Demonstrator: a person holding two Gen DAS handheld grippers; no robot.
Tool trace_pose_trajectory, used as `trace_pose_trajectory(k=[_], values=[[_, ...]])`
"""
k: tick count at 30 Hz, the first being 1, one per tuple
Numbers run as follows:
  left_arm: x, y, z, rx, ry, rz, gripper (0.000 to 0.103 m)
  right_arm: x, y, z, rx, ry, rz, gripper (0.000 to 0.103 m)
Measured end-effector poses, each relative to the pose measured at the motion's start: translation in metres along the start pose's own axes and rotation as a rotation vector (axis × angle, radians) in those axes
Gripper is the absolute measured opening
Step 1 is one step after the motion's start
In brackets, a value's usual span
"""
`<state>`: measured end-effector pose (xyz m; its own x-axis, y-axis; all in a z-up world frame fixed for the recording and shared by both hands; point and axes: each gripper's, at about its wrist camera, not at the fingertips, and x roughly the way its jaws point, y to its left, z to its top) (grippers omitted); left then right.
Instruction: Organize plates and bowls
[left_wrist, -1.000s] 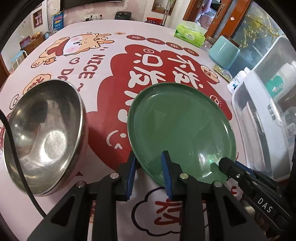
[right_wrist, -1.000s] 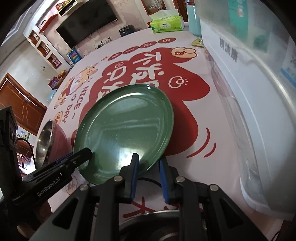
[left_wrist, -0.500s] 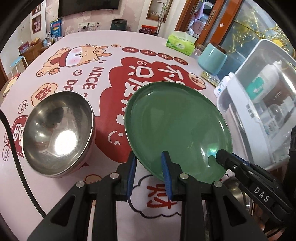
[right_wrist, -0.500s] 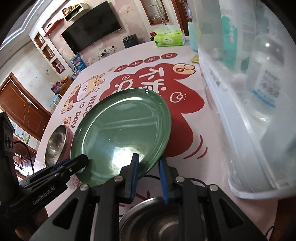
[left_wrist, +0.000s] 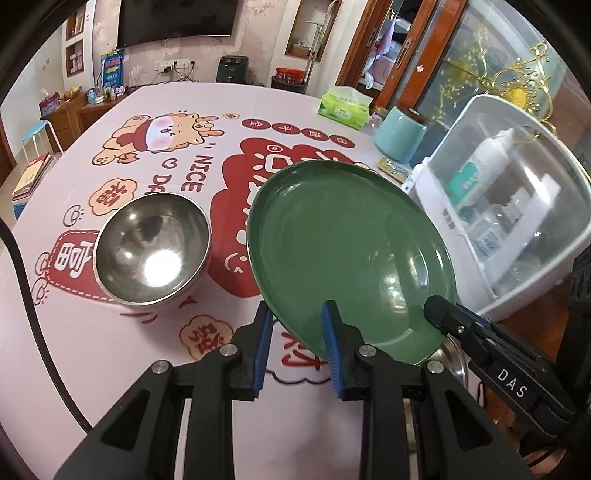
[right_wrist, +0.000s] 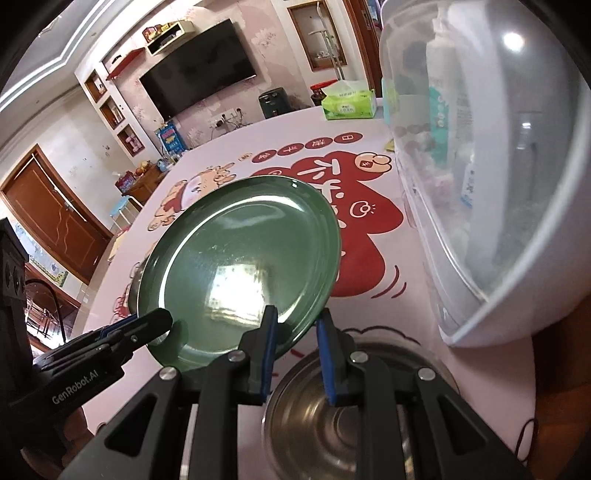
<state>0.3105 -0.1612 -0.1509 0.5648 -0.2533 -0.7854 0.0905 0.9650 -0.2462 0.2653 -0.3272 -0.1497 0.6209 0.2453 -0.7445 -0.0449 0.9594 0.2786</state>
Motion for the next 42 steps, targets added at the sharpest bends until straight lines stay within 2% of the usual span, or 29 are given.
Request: trace_pose_trajectory(k=[19,30,42], values=[[-0.089,-0.011,-0.057,0.041,-0.037,-0.019,0.026,-0.073,0.021,-0.049,-0.026,-0.058,0.02,0.021],[-0.121,-0.011,-0.092,0.063,-0.03,-0.044,0.026,-0.101,0.03,-0.081,-0.048,-0.065,0.008,0.021],[-0.152,0.004,-0.138,0.095,-0.002,-0.086,0.026,-0.134,0.048,-0.132,-0.064,-0.062,-0.024,0.021]])
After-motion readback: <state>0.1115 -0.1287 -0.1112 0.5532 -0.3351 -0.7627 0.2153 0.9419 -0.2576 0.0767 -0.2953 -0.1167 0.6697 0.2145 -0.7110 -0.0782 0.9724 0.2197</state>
